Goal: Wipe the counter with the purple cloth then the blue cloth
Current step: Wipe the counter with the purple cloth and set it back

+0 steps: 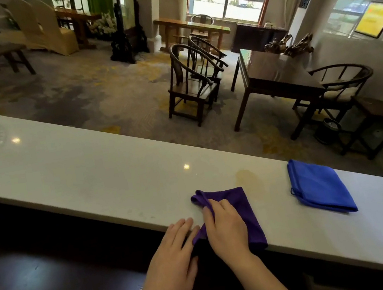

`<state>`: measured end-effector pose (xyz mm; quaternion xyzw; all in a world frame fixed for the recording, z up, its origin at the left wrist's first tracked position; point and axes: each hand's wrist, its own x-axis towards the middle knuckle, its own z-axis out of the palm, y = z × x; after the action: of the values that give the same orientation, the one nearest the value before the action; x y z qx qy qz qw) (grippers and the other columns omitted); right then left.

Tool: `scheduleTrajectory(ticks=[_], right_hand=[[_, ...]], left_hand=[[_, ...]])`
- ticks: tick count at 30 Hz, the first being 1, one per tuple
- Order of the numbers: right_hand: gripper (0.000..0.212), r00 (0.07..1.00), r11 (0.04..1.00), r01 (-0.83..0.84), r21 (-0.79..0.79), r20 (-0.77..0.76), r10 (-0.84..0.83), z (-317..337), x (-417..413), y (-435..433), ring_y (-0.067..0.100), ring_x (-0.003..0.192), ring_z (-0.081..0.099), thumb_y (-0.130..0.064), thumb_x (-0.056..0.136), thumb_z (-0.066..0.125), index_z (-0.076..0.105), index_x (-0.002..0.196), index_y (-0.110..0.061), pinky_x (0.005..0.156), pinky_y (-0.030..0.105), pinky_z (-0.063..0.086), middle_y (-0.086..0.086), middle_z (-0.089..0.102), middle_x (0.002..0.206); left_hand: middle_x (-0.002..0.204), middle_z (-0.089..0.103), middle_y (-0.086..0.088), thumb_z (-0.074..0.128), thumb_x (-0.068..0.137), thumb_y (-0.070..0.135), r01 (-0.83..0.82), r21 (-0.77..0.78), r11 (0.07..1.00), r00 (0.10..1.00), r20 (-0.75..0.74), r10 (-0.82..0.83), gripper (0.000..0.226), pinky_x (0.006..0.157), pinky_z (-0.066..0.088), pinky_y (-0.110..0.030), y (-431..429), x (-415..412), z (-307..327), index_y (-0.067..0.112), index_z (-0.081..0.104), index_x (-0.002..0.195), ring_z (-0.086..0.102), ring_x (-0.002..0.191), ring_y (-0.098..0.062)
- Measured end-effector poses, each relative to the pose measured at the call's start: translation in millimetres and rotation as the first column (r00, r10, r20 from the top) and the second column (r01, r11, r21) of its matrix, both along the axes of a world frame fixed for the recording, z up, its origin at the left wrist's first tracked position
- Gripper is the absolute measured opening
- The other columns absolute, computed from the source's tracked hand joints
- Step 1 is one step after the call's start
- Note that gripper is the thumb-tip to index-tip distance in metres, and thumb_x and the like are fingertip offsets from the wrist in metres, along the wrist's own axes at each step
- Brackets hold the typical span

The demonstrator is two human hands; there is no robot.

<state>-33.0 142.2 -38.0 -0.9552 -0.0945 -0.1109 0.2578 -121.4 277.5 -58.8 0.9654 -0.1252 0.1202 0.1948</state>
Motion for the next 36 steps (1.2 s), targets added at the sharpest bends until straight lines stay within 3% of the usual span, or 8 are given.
scheduleTrajectory(ticks=[3, 8, 15, 18, 20, 27, 31, 36], right_hand=[[0.02, 0.993, 0.993, -0.107, 0.046, -0.038, 0.109, -2, 2, 16, 0.005, 0.076, 0.054, -0.036, 0.1, 0.043, 0.062, 0.1, -0.028, 0.062, 0.021, 0.048, -0.013, 0.054, 0.086], [0.022, 0.967, 0.966, -0.233, 0.11, -0.083, 0.243, -1, 7, 35, 0.004, 0.076, 0.055, -0.039, 0.1, 0.042, 0.062, 0.1, -0.03, 0.064, 0.027, 0.05, -0.013, 0.054, 0.085], [0.024, 0.959, 0.956, -0.278, 0.094, -0.033, 0.282, -4, 10, 35, 0.001, 0.078, 0.053, -0.042, 0.097, 0.043, 0.062, 0.111, -0.036, 0.062, 0.021, 0.047, -0.017, 0.052, 0.086], [0.034, 0.956, 0.956, -0.292, 0.039, -0.023, 0.293, -4, 14, 35, 0.003, 0.081, 0.052, -0.043, 0.097, 0.044, 0.058, 0.127, -0.034, 0.066, 0.018, 0.045, -0.016, 0.052, 0.091], [0.038, 0.953, 0.954, -0.301, 0.002, -0.033, 0.301, -3, 19, 35, 0.005, 0.084, 0.052, -0.043, 0.098, 0.043, 0.054, 0.133, -0.032, 0.071, 0.023, 0.049, -0.013, 0.053, 0.096], [0.041, 0.956, 0.952, -0.294, -0.079, -0.018, 0.294, 2, 49, 40, 0.011, 0.084, 0.049, -0.043, 0.099, 0.04, 0.053, 0.134, -0.027, 0.072, 0.032, 0.051, -0.006, 0.053, 0.095], [0.041, 0.969, 0.96, -0.246, -0.134, -0.011, 0.247, 2, 73, 49, 0.014, 0.084, 0.049, -0.041, 0.099, 0.041, 0.053, 0.135, -0.024, 0.071, 0.035, 0.05, -0.003, 0.054, 0.096], [0.039, 0.988, 0.972, -0.15, -0.182, 0.008, 0.154, 1, 101, 58, 0.014, 0.078, 0.047, -0.041, 0.099, 0.043, 0.055, 0.131, -0.023, 0.068, 0.036, 0.05, -0.003, 0.051, 0.091]], left_hand=[[0.154, 0.038, -0.006, 0.064, 0.082, 0.029, -0.007, 0.024, 1.0, 1.0, -0.016, 0.008, 0.067, 0.118, 0.008, -0.037, 0, -3, 1, 0.012, 0.045, 0.144, 0.026, 0.145, -0.02], [0.163, 0.013, -0.002, 0.05, 0.09, 0.031, -0.039, -0.078, 0.996, 0.998, -0.054, 0.035, 0.073, 0.121, 0.004, -0.029, 0, -4, 4, 0.015, 0.019, 0.154, -0.005, 0.147, -0.007], [0.164, 0.007, -0.003, 0.046, 0.091, 0.027, -0.071, -0.071, 0.995, 0.996, -0.051, 0.067, 0.072, 0.118, -0.012, -0.027, -3, -5, 1, 0.016, 0.015, 0.155, -0.014, 0.146, -0.007], [0.162, 0.015, -0.004, 0.049, 0.089, 0.027, -0.076, -0.05, 0.996, 0.996, -0.049, 0.074, 0.071, 0.119, -0.011, -0.029, -3, -5, 1, 0.014, 0.022, 0.153, -0.004, 0.148, -0.01], [0.16, 0.025, -0.006, 0.053, 0.087, 0.027, -0.075, -0.009, 0.997, 0.996, -0.045, 0.074, 0.069, 0.119, -0.005, -0.033, -3, -4, 3, 0.012, 0.031, 0.15, 0.008, 0.148, -0.014], [0.154, 0.039, -0.006, 0.063, 0.083, 0.027, -0.092, 0.09, 0.992, 0.993, -0.059, 0.098, 0.068, 0.116, 0.005, -0.038, -5, -3, 8, 0.012, 0.042, 0.145, 0.029, 0.144, -0.019], [0.155, 0.037, -0.002, 0.061, 0.085, 0.027, -0.096, 0.089, 0.991, 0.992, -0.071, 0.102, 0.068, 0.116, 0.008, -0.041, -5, -4, 9, 0.015, 0.038, 0.148, 0.027, 0.145, -0.018], [0.146, 0.05, -0.002, 0.07, 0.074, 0.028, -0.084, 0.141, 0.986, 0.991, -0.094, 0.098, 0.069, 0.113, 0.033, -0.039, -4, -2, 15, 0.015, 0.052, 0.139, 0.042, 0.138, -0.019]])
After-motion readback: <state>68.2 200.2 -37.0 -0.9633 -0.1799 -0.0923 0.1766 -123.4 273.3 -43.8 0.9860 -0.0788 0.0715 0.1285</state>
